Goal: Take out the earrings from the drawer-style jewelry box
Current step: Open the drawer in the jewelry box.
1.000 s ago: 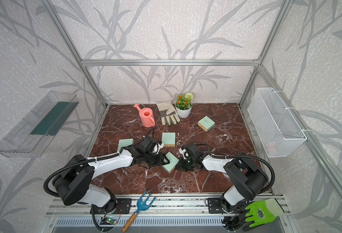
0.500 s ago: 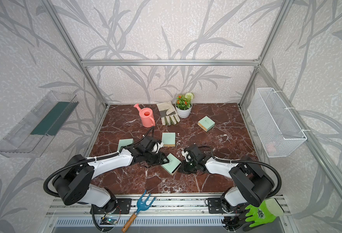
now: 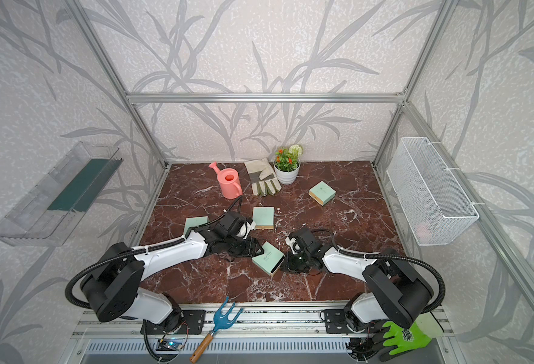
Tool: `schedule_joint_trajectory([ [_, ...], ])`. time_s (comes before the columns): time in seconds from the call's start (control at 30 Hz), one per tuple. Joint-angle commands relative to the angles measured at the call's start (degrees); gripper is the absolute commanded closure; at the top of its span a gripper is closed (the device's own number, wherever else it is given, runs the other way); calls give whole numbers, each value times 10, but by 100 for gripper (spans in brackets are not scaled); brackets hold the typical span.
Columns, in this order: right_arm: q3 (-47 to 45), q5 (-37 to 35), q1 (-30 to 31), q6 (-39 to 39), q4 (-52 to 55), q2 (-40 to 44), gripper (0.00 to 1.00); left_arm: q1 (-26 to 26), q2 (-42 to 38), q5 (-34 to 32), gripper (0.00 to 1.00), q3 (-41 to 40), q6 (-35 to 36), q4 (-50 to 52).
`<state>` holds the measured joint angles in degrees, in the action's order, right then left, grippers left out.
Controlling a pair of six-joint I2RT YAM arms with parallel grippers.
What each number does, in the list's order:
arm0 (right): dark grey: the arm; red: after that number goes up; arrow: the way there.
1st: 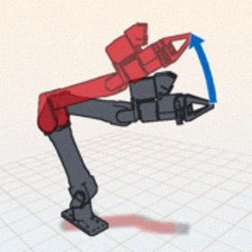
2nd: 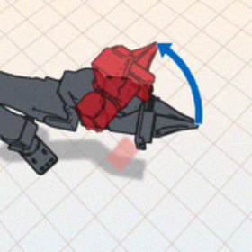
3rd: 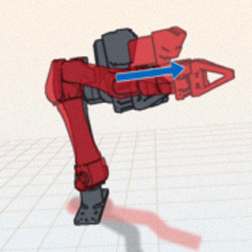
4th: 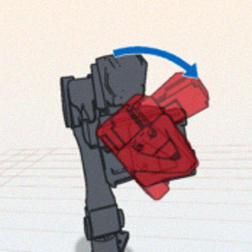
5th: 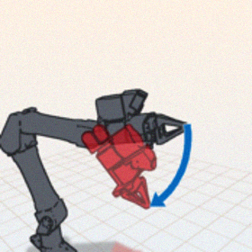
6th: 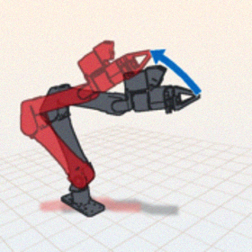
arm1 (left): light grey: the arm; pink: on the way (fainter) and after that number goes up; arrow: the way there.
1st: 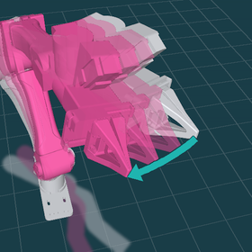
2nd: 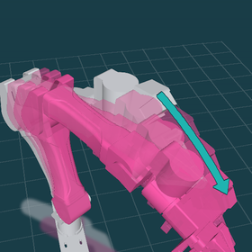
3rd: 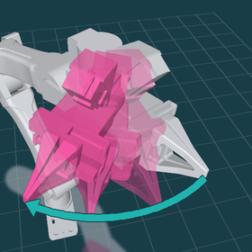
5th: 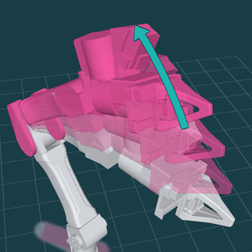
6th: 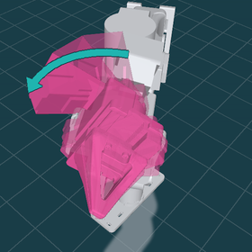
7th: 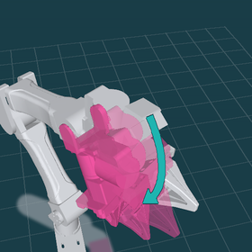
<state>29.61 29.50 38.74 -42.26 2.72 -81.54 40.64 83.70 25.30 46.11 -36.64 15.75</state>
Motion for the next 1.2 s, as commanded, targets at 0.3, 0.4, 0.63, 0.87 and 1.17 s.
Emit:
schedule_joint_trajectory([
  [0.3,38,-9,-6,35,52,-14,100,82,-16,-72,80,72,108,110],
  [0.4,39,-11,-9,38,57,-9,100,103,21,-41,90,92,110,98],
  [0.63,37,-15,-14,38,59,-6,100,142,82,-31,100,123,107,87],
  [0.87,40,-14,-15,38,57,-7,100,156,115,-36,100,140,102,82],
  [1.17,38,-11,-16,36,56,-5,100,159,136,-48,100,148,99,80],
])
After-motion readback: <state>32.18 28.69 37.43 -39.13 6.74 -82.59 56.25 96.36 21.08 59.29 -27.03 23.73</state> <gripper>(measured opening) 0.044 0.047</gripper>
